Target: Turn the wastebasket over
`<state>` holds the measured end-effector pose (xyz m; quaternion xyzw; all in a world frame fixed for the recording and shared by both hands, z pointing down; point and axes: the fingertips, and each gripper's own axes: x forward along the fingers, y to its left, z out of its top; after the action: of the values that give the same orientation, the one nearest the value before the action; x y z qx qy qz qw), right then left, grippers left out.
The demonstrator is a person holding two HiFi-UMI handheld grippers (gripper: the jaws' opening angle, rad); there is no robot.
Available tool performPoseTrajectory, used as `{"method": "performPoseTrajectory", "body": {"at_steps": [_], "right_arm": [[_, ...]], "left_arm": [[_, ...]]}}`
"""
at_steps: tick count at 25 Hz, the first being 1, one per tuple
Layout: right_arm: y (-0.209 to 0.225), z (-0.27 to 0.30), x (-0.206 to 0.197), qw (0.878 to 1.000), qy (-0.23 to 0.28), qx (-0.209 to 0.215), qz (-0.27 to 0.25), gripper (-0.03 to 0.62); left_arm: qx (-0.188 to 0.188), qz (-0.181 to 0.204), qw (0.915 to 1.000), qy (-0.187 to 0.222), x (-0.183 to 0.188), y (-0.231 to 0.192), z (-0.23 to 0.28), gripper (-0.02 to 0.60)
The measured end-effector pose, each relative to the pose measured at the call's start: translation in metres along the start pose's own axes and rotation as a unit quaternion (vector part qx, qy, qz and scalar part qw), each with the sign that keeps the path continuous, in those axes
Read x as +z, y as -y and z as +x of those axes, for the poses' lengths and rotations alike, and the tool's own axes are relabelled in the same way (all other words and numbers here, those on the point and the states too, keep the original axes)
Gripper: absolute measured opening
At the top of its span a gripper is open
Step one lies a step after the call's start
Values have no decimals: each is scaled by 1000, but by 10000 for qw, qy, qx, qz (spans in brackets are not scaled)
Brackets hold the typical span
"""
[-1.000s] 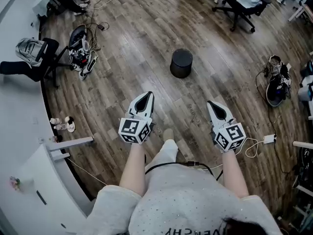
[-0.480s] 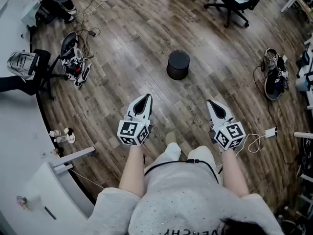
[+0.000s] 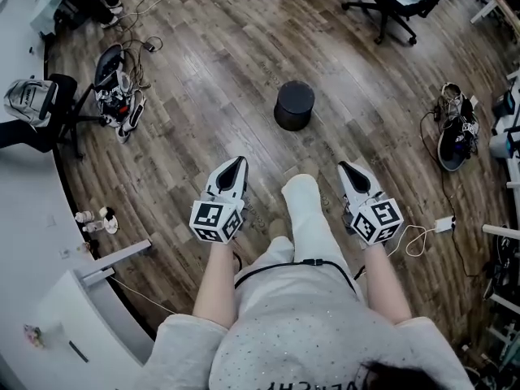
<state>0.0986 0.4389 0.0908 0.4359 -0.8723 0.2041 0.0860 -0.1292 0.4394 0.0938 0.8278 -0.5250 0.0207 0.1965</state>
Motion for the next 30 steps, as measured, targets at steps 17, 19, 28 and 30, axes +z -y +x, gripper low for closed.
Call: {"method": "performPoseTrajectory", "body": {"at_steps": [17, 19, 28, 30], "right_arm": [[111, 135, 18, 9968, -674, 343, 255, 87], [127, 148, 14, 9958, -781, 353, 331, 87], [202, 206, -15, 9895, -1203, 317, 741, 92], [220, 219, -23, 9877, -1300, 294, 815, 95]], "left_arm": [[186, -497, 9980, -334, 7, -55, 162, 57], [240, -575, 9971, -446, 1, -63, 183, 69], [523, -909, 9897, -978, -39, -105, 262, 72], [565, -1022, 9871, -1098, -51, -113, 281, 71]]}}
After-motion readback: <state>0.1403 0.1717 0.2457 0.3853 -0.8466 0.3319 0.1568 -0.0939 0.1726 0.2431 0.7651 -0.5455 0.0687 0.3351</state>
